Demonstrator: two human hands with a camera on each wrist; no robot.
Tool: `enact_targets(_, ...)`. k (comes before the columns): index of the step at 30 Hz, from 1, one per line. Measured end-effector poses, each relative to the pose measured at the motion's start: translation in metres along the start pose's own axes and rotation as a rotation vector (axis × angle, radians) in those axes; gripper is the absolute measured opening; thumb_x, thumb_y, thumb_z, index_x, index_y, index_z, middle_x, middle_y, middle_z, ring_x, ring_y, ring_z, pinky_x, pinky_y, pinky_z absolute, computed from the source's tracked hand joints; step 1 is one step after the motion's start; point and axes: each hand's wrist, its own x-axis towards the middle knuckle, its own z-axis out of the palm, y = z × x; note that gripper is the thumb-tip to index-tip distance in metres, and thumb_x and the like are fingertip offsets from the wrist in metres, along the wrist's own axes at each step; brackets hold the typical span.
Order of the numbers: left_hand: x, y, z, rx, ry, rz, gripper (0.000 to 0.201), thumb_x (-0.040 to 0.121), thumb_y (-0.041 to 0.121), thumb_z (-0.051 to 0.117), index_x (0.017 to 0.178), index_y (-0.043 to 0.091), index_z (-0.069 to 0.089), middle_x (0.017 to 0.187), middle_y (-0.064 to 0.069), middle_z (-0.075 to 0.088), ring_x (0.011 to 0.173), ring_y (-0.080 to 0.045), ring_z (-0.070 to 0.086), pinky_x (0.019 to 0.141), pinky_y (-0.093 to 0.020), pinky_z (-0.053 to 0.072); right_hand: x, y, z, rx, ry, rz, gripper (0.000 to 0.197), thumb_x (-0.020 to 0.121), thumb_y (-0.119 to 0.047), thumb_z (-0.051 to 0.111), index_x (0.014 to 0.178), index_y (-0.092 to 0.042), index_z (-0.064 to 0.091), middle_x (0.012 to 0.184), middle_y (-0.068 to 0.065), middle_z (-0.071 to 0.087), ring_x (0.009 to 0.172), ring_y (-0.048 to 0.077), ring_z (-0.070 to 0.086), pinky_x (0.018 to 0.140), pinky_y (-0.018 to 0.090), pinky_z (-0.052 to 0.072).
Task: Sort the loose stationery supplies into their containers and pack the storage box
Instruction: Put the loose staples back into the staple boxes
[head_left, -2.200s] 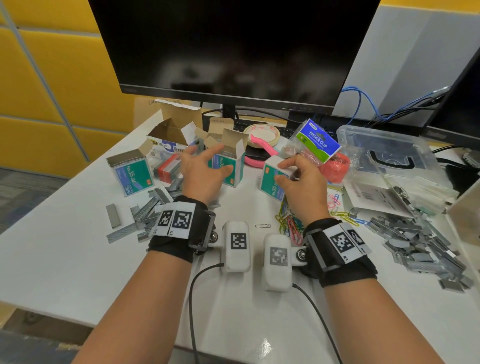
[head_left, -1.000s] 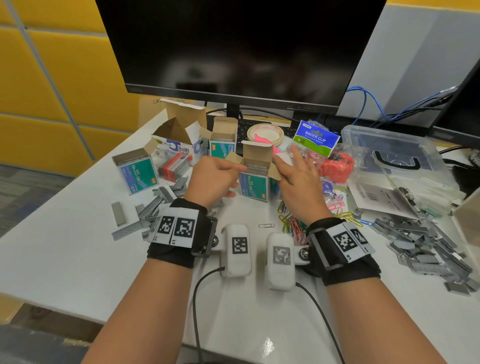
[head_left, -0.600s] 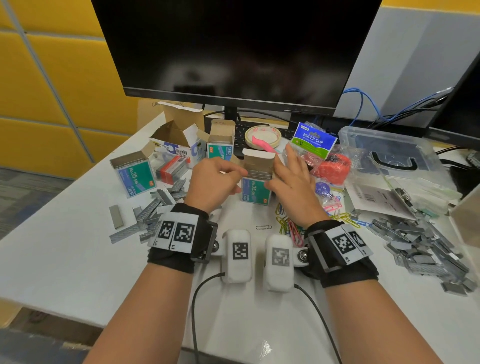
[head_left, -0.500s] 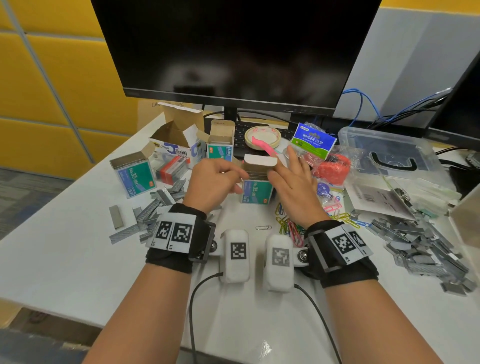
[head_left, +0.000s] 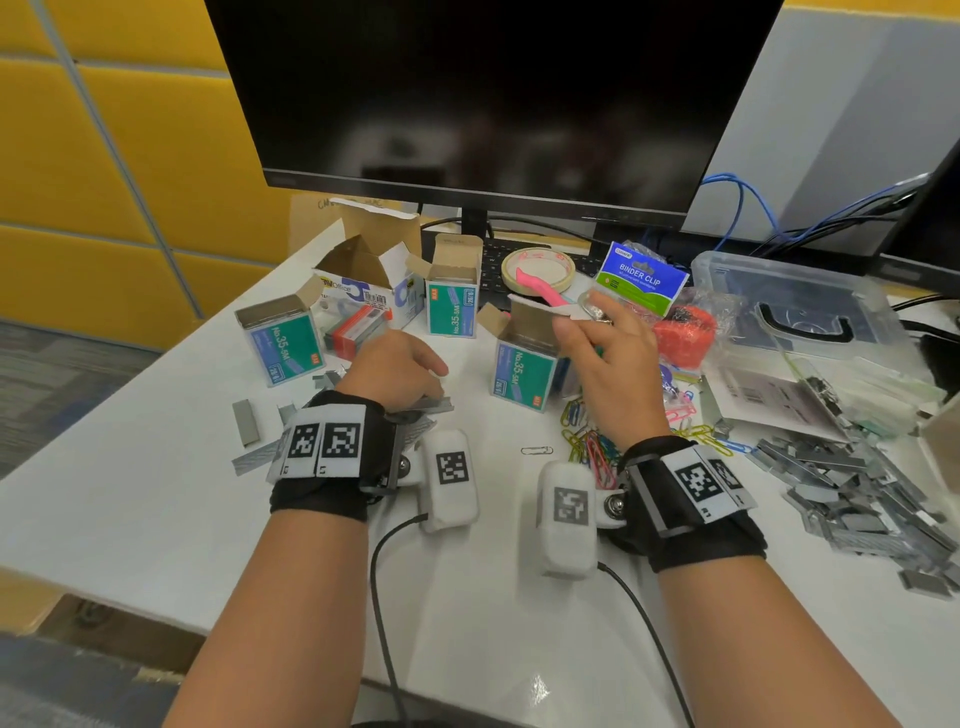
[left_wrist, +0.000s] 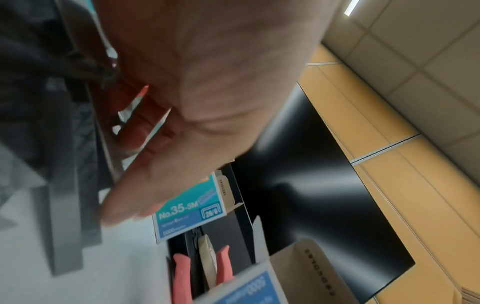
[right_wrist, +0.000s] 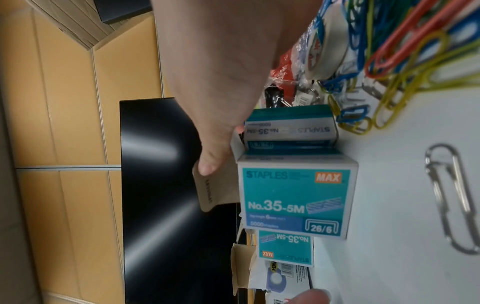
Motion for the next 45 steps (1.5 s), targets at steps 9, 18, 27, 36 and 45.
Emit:
enact_targets(9, -0.002, 0.001, 0.001, -0.007, -0.074, -0.007, 0.011, 0.076, 0.014, 0.075, 0.087, 0.015, 0.075, 0.092, -0.002, 0.07, 0.09, -0.017, 0.059, 0.08, -0.029, 0.049, 0.004, 0.002, 0.007, 0.035, 0.122, 0.027, 0.044, 0.091, -0.05, 0.047, 0.092, -0.015, 0.074, 0.129, 0.002, 0.054, 0.124, 0.023, 0.036, 0.102, 0.047, 0.031)
enact_targets(18, -0.001, 0.005, 0.002, -0.273, 0.204, 0.179, 0.004, 0.087, 0.02, 0.065, 0.089, 0.02, 0.069, 0.093, 0.003, 0.064, 0.087, -0.014, 0.059, 0.071, -0.022, 0.046, 0.0, -0.007, 0.006, 0.193, 0.298, -0.046, 0.043, 0.086, -0.047, 0.059, 0.118, -0.017, 0.058, 0.117, -0.002, 0.048, 0.116, 0.019, 0.042, 0.094, 0.031, 0.037)
enact_targets(27, -0.019, 0.026, 0.008, -0.772, 0.186, 0.554, 0.011, 0.081, 0.004, 0.068, 0.085, 0.013, 0.063, 0.074, -0.006, 0.068, 0.058, -0.013, 0.063, 0.047, -0.027, 0.051, -0.012, -0.027, 0.004, 0.243, 0.098, -0.391, 0.027, 0.082, -0.044, 0.06, 0.104, -0.029, 0.065, 0.073, -0.019, 0.057, 0.075, 0.012, 0.048, 0.068, 0.024, 0.039)
enact_targets(36, -0.011, 0.013, -0.003, -0.544, 0.185, 0.364, 0.009, 0.091, 0.019, 0.059, 0.089, 0.015, 0.067, 0.083, 0.001, 0.07, 0.078, -0.013, 0.064, 0.071, -0.029, 0.054, -0.01, -0.019, 0.007, 0.277, 0.013, -0.289, 0.015, 0.086, -0.032, 0.063, 0.1, -0.036, 0.064, 0.082, -0.023, 0.055, 0.089, 0.008, 0.045, 0.077, 0.025, 0.039)
enact_targets(45, -0.004, 0.0, -0.011, 0.039, -0.134, -0.016, 0.02, 0.075, 0.021, 0.077, 0.092, 0.016, 0.067, 0.079, 0.004, 0.058, 0.075, -0.009, 0.051, 0.065, -0.021, 0.04, -0.006, -0.013, 0.01, 0.297, 0.035, -0.147, 0.023, 0.082, -0.055, 0.05, 0.094, -0.036, 0.057, 0.093, -0.004, 0.065, 0.096, 0.021, 0.06, 0.079, 0.05, 0.051)
